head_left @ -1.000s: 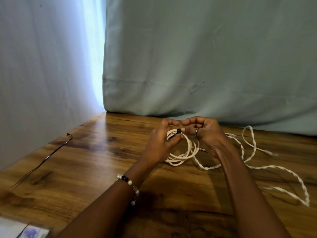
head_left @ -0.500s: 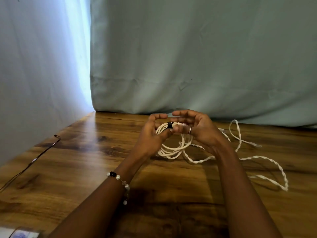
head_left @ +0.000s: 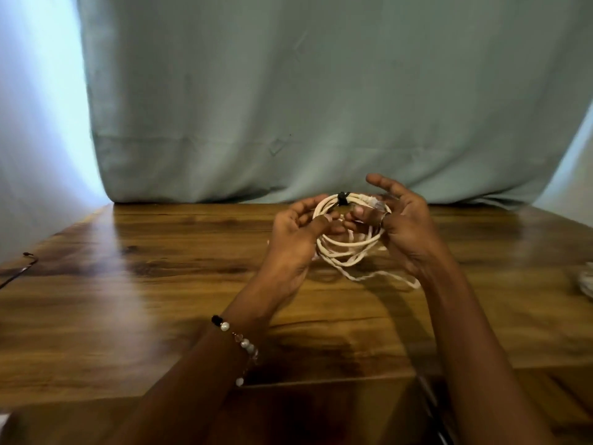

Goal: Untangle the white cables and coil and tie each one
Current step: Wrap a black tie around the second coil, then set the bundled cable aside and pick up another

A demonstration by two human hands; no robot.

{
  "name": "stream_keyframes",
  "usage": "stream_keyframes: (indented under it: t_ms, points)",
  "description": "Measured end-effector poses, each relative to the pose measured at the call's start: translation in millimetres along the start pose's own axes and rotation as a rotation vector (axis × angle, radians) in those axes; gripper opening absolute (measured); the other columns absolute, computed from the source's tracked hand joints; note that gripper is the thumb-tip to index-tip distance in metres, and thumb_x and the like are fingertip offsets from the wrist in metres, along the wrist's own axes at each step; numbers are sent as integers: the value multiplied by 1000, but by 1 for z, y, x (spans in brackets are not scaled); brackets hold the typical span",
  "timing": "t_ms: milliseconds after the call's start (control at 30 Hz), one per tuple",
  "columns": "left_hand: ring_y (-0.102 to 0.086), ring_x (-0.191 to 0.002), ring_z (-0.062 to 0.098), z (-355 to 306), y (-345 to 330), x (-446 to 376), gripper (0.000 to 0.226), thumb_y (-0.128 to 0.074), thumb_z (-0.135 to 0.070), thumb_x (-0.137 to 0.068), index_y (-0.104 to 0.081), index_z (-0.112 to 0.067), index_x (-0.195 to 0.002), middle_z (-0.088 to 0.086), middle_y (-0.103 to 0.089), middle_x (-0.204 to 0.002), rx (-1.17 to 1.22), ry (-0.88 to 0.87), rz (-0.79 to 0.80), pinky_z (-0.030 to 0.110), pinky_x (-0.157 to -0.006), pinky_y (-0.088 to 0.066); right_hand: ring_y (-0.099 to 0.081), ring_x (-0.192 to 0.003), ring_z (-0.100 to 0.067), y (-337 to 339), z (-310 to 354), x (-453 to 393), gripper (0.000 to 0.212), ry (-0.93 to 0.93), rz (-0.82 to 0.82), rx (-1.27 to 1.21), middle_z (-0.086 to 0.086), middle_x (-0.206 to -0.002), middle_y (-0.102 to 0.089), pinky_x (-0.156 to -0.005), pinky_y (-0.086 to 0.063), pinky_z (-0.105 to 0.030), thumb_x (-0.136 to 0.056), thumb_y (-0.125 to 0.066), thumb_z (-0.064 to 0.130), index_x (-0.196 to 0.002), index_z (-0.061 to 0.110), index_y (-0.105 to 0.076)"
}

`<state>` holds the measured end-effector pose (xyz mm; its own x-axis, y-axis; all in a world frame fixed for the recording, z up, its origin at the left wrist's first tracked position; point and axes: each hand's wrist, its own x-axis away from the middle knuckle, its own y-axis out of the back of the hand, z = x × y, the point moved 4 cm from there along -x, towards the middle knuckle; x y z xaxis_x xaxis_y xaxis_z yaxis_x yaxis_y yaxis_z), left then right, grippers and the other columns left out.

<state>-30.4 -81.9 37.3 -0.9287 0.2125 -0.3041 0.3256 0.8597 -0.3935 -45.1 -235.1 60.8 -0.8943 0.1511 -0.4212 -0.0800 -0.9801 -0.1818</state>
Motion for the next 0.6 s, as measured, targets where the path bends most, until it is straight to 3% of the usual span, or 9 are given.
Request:
stream_keyframes:
  t_ms: [133, 233, 300, 433, 500, 600]
  points:
    - [-64, -68, 9, 26, -60, -3, 36, -50, 18, -87, -61, -6, -111, 6, -68, -84, 83, 16, -15, 23, -63, -56, -60, -68, -14, 52, 24, 19, 18, 68, -91, 519, -2, -77, -66, -62, -50, -31, -90, -64, 11, -107, 11, -63]
    - [-63, -78, 13, 46, -111, 0, 45, -50, 23, -83, -55, -3, -119, 10, -65, -87, 145, 136, 67, 26, -70, -55, -56, -53, -15, 108, 40, 39, 22, -67, -165, 458, -6, -68, -63, -43, -44, -25, -89, -66, 15, -109, 15, -56]
    - [-63, -76, 18, 58, -139, 1, 44, -51, 23, -82, -53, -2, -119, 15, -64, -88, 204, 256, 109, 25, -66, -56, -58, -50, -16, 142, 48, 46, 28, -137, -228, 394, -9, -66, -62, -38, -42, -23, -85, -70, 11, -108, 8, -56]
    - [-61, -58, 18, 95, -187, -7, 19, -53, 14, -87, -59, -3, -93, 14, -61, -80, 71, 420, 157, 23, -51, -53, -56, -45, -15, 210, 55, 57, 39, -250, -341, 491, -12, -65, -58, -41, -46, -23, -81, -73, 10, -103, -19, -59]
    - [-60, -55, 15, 116, -200, -8, 19, -53, 7, -90, -60, -8, -81, 8, -63, -70, -56, 479, 200, 23, -55, -51, -55, -44, -13, 240, 51, 65, 37, -296, -436, 453, -10, -66, -56, -41, -46, -21, -80, -73, 8, -101, -20, -61]
    - [-62, -64, 15, 137, -206, -8, 15, -50, 0, -93, -58, -12, -89, 6, -65, -74, -137, 562, 218, 27, -67, -49, -56, -46, -12, 278, 40, 78, 25, -363, -577, 387, -11, -74, -54, -43, -49, -21, -80, -73, 4, -97, -12, -63]
